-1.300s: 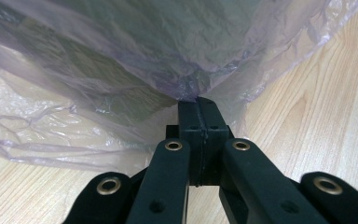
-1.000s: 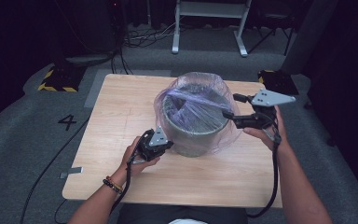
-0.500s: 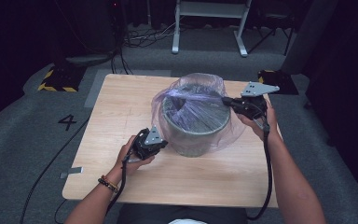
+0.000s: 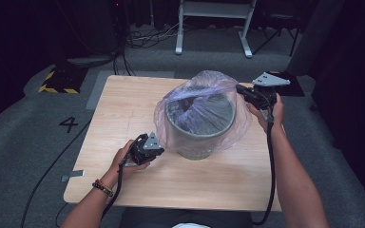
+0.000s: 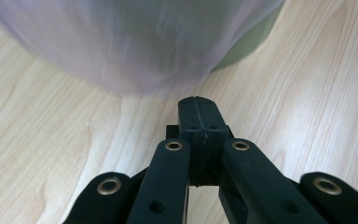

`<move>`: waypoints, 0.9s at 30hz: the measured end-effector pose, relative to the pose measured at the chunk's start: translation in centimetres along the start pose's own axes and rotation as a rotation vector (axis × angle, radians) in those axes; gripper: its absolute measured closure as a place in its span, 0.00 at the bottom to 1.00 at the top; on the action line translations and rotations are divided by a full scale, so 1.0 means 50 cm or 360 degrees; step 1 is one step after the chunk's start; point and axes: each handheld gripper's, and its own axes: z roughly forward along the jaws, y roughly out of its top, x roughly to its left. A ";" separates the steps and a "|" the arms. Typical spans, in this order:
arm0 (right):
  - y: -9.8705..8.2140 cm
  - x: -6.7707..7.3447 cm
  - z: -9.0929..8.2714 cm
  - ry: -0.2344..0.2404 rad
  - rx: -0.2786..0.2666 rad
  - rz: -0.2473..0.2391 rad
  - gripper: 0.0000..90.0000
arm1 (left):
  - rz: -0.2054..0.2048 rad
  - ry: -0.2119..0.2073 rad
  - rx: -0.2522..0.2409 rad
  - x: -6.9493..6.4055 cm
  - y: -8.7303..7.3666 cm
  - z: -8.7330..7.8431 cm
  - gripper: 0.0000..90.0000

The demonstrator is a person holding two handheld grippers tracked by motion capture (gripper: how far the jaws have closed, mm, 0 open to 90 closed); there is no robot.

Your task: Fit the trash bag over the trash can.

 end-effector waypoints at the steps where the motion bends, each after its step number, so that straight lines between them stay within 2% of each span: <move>1: -0.003 -0.005 0.005 -0.0013 0.0006 0.0012 1.00 | -0.0003 0.0002 0.0007 0.002 -0.004 0.000 1.00; 3: -0.015 -0.016 0.017 0.0002 0.0025 0.0091 1.00 | -0.0022 -0.0009 -0.0011 0.006 -0.011 -0.003 1.00; 4: -0.021 -0.019 0.022 0.0027 0.0033 0.0124 1.00 | -0.0040 -0.0018 -0.0048 0.007 -0.013 -0.007 1.00; 6: -0.031 -0.017 0.028 0.0043 0.0052 0.0128 1.00 | -0.0070 -0.0030 -0.0139 0.010 -0.017 -0.020 1.00; 7: -0.035 -0.015 0.030 0.0058 0.0061 0.0131 1.00 | -0.0105 -0.0015 -0.0201 0.012 -0.018 -0.029 0.95; 8: -0.039 -0.015 0.031 0.0059 0.0068 0.0128 1.00 | -0.0154 -0.0011 -0.0258 0.017 -0.017 -0.038 0.72; 10: -0.047 -0.015 0.031 0.0088 0.0073 0.0146 1.00 | -0.0237 -0.0029 -0.0370 0.023 -0.018 -0.060 0.52; 11: -0.050 -0.014 0.030 0.0097 0.0081 0.0150 1.00 | -0.0277 -0.0061 -0.0452 0.027 -0.019 -0.073 0.43; 14: -0.056 -0.008 0.020 0.0146 0.0074 0.0135 1.00 | -0.0373 -0.0063 -0.0570 0.031 -0.015 -0.096 0.25; 16: -0.055 -0.005 0.012 0.0179 0.0054 0.0100 1.00 | -0.0425 -0.0088 -0.0636 0.035 -0.009 -0.102 0.20; 17: -0.055 -0.004 0.007 0.0192 0.0044 0.0102 0.98 | -0.0473 -0.0118 -0.0669 0.038 -0.003 -0.102 0.18; 19: -0.050 -0.001 -0.008 0.0190 0.0003 0.0103 0.83 | -0.0502 -0.0147 -0.0690 0.039 0.009 -0.098 0.18; 21: -0.043 0.000 -0.020 0.0194 -0.0047 0.0100 0.67 | -0.0473 -0.0181 -0.0674 0.037 0.020 -0.089 0.17; 23: -0.035 0.000 -0.030 0.0209 -0.0084 0.0081 0.55 | -0.0430 -0.0139 -0.0628 0.034 0.033 -0.074 0.18; 25: -0.027 0.000 -0.035 0.0230 -0.0115 0.0062 0.47 | -0.0417 -0.0101 -0.0578 0.037 0.041 -0.060 0.26; 27: -0.020 0.002 -0.035 0.0251 -0.0122 0.0027 0.43 | -0.0406 -0.0065 -0.0542 0.044 0.044 -0.051 0.36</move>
